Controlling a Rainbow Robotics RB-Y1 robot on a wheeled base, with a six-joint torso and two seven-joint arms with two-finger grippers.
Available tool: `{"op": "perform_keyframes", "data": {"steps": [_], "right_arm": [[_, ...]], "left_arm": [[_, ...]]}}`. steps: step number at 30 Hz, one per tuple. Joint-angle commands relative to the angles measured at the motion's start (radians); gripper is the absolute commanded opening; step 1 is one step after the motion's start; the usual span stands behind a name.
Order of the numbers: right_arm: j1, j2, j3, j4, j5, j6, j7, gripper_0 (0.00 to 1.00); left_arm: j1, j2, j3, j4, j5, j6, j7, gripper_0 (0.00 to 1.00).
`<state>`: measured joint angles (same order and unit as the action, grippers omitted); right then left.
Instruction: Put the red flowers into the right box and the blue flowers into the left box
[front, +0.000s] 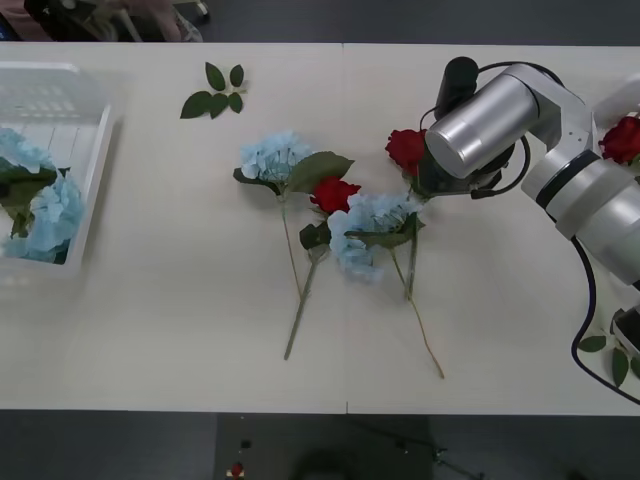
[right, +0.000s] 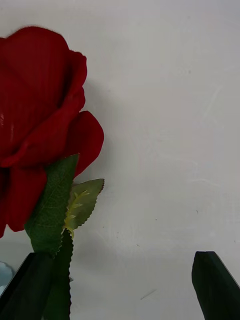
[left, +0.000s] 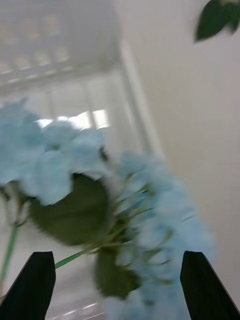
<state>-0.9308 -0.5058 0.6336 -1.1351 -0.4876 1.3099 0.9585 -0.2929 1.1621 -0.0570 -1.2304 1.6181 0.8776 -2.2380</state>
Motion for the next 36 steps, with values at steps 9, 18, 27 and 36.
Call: {"op": "perform_keyframes", "data": {"steps": [9,18,27,36], "right_arm": [[-0.022,0.078,-0.014,0.110,0.044,-0.063,0.198,0.82],[-0.022,0.110,-0.011,0.193,0.083,-0.126,0.227,0.81],[-0.025,0.121,-0.009,0.284,0.092,-0.205,0.267,0.77],[-0.106,0.096,-0.060,0.301,0.026,-0.127,0.367,0.77]], "left_arm": [[-0.115,-0.102,-0.027,-0.308,0.062,0.135,0.511,0.75],[-0.229,-0.369,-0.270,-0.356,-0.379,0.103,0.948,0.82],[-0.335,-0.565,-0.419,-0.264,-0.642,0.089,1.097,0.84],[-0.456,-0.728,-0.458,0.009,-0.788,-0.031,1.086,0.84]]}}
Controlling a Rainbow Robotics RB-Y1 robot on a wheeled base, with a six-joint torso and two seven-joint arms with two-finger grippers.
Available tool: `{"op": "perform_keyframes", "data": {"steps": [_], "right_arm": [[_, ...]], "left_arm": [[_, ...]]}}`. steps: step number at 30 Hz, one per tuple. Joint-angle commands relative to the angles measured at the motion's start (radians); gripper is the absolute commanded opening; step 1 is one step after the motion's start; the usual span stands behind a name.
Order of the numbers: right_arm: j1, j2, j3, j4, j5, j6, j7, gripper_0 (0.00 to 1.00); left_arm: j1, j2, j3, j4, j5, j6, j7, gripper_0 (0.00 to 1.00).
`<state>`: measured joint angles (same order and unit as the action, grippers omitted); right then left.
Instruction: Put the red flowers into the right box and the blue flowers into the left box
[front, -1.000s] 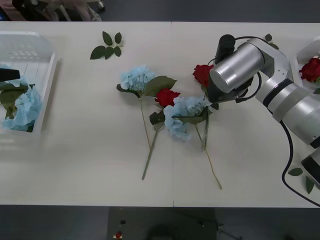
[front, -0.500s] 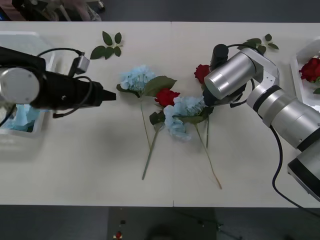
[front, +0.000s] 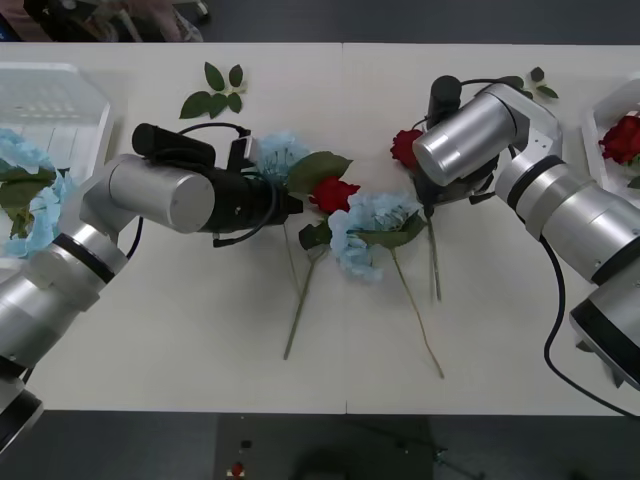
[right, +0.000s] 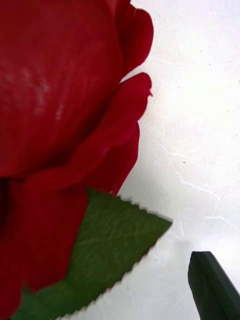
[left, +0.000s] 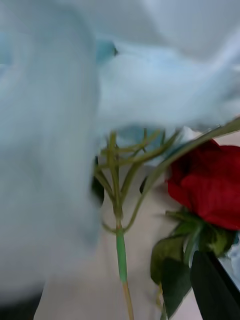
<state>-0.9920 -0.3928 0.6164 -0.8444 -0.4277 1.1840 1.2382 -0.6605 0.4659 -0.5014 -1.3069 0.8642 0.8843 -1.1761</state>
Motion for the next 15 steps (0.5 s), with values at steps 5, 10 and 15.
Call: {"op": "perform_keyframes", "data": {"steps": [5,10,15], "right_arm": [[-0.048,-0.023,-0.058,0.033,-0.042,-0.007,0.113,0.77],[-0.048,-0.024,-0.063,0.033,-0.082,-0.010,0.138,0.77],[-0.048,-0.023,-0.063,0.018,-0.128,-0.010,0.158,0.77]], "left_arm": [[-0.157,-0.107,-0.071,0.252,-0.057,-0.180,0.023,0.84],[-0.214,-0.124,-0.174,0.354,-0.086,-0.258,0.001,0.83],[-0.229,-0.124,-0.226,0.368,-0.106,-0.268,-0.002,0.16]]}}
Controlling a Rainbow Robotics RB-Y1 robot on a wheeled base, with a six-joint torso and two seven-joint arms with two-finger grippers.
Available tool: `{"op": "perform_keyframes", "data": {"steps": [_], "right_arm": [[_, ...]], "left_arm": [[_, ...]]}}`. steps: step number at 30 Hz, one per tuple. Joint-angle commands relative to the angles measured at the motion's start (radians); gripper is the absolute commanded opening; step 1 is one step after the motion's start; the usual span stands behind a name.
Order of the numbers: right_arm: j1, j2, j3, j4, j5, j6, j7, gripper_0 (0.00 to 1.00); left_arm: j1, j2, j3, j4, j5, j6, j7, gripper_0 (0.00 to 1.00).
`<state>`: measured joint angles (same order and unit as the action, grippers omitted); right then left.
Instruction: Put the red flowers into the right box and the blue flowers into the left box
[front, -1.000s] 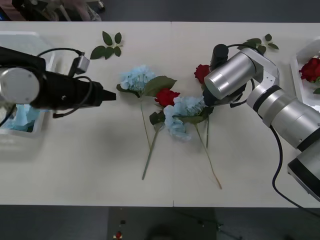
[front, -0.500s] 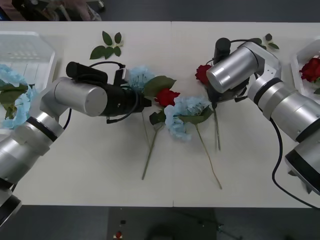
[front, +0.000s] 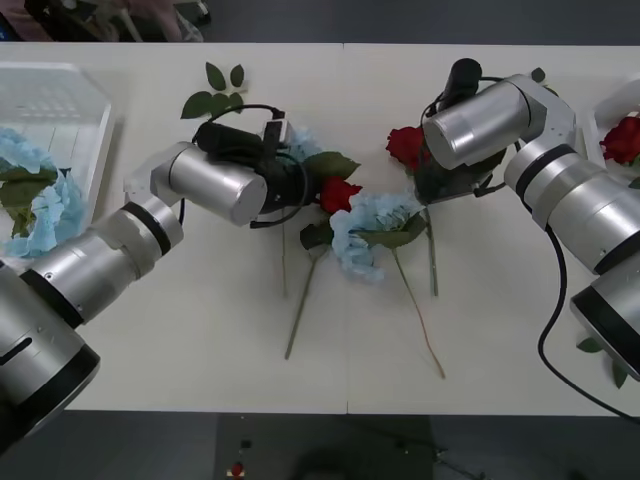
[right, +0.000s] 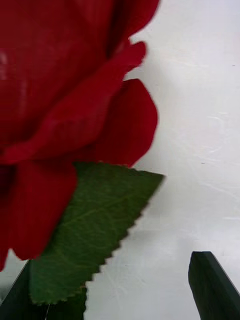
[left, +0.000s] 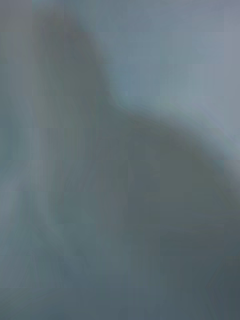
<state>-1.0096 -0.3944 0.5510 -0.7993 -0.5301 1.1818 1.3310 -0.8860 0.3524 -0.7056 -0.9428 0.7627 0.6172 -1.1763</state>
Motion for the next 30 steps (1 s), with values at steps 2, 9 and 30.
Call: {"op": "perform_keyframes", "data": {"steps": [2,9,30], "right_arm": [[-0.030,-0.021,0.003,-0.028,-0.033,-0.018,0.070,0.77],[-0.029,0.005,0.003,0.028,-0.025,-0.102,0.076,0.77],[-0.029,0.077,0.006,0.210,0.048,-0.315,0.123,0.00]], "left_arm": [[-0.005,-0.010,-0.021,0.004,-0.008,-0.002,0.000,0.00],[-0.008,0.013,0.006,-0.007,-0.025,-0.002,-0.003,0.00],[0.022,0.953,0.113,-0.765,0.079,0.800,-0.318,0.00]]}}
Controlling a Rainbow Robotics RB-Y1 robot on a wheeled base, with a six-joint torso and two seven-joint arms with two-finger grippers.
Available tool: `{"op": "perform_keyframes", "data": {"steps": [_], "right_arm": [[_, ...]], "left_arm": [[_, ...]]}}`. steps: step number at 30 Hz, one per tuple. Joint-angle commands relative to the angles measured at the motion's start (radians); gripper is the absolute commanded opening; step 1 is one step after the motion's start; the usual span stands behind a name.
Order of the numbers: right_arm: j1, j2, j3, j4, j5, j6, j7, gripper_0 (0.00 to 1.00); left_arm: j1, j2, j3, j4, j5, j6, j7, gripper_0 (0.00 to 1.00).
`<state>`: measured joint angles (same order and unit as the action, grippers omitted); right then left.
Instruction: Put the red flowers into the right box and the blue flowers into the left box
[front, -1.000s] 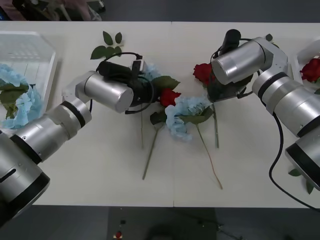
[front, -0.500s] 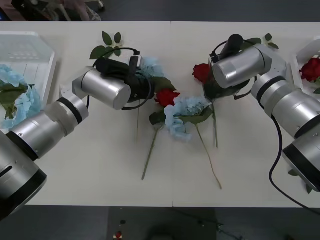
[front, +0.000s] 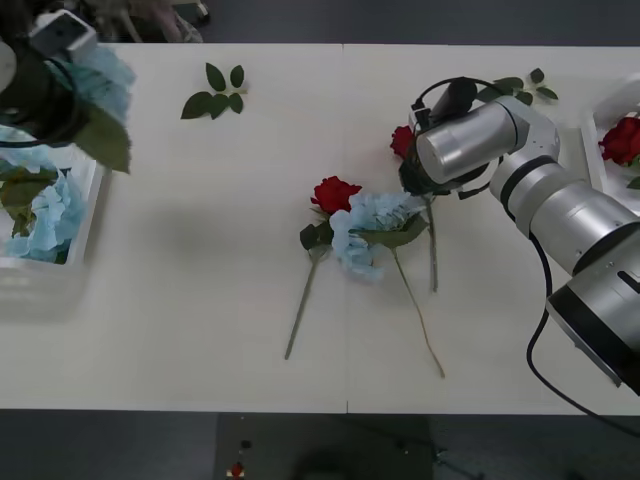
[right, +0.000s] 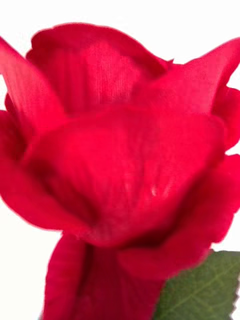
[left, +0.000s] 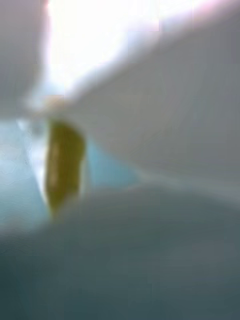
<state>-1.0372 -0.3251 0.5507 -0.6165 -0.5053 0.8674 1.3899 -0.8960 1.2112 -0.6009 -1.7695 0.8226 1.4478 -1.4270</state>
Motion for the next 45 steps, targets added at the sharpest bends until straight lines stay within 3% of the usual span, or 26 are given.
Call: {"op": "perform_keyframes", "data": {"steps": [1,10,15,16,17,18,20,24,31,38,42,45], "right_arm": [[-0.003,0.008,0.005,0.031,0.027,-0.001,0.066,0.00],[-0.006,-0.032,-0.002,0.031,0.008,-0.027,0.069,0.00],[-0.066,-0.106,-0.040,0.031,-0.071,-0.027,0.086,0.00],[-0.076,-0.120,-0.046,0.031,-0.079,-0.021,0.087,0.00],[-0.107,-0.152,-0.067,0.031,-0.085,0.002,0.093,0.00],[-0.118,-0.167,-0.074,0.031,-0.085,0.015,0.098,0.00],[-0.167,-0.233,-0.091,0.031,-0.076,0.074,0.110,0.00],[-0.231,-0.351,-0.092,0.031,-0.076,0.182,0.164,0.00],[-0.233,-0.555,-0.129,0.035,-0.047,0.249,0.279,0.00],[-0.086,-0.617,-0.133,0.037,-0.002,0.050,0.259,0.00],[0.031,-0.615,-0.135,0.037,0.054,-0.128,0.166,0.00],[0.095,-0.614,-0.135,0.037,0.091,-0.211,0.100,0.00]], "left_arm": [[0.046,0.105,0.012,0.102,0.017,-0.064,-0.089,0.00],[0.092,-0.056,0.010,0.545,-0.241,-0.388,-0.092,0.01],[0.091,-0.111,0.010,0.762,-0.315,-0.619,-0.090,0.03],[0.091,-0.117,0.010,0.780,-0.327,-0.642,-0.090,0.07],[0.092,-0.127,0.012,0.812,-0.345,-0.684,-0.089,0.24],[0.092,-0.128,0.010,0.820,-0.349,-0.696,-0.089,0.29],[0.091,-0.128,0.010,0.837,-0.342,-0.724,-0.089,0.55],[0.092,-0.121,0.012,0.837,-0.292,-0.733,-0.090,0.77],[0.092,-0.117,0.012,0.832,-0.157,-0.744,-0.102,0.87],[0.146,-0.033,0.026,0.639,0.104,-0.730,-0.122,0.89],[0.226,0.011,0.156,0.421,0.287,-0.601,-0.133,0.90],[0.301,-0.032,0.279,0.239,0.345,-0.483,-0.109,0.90]]}}
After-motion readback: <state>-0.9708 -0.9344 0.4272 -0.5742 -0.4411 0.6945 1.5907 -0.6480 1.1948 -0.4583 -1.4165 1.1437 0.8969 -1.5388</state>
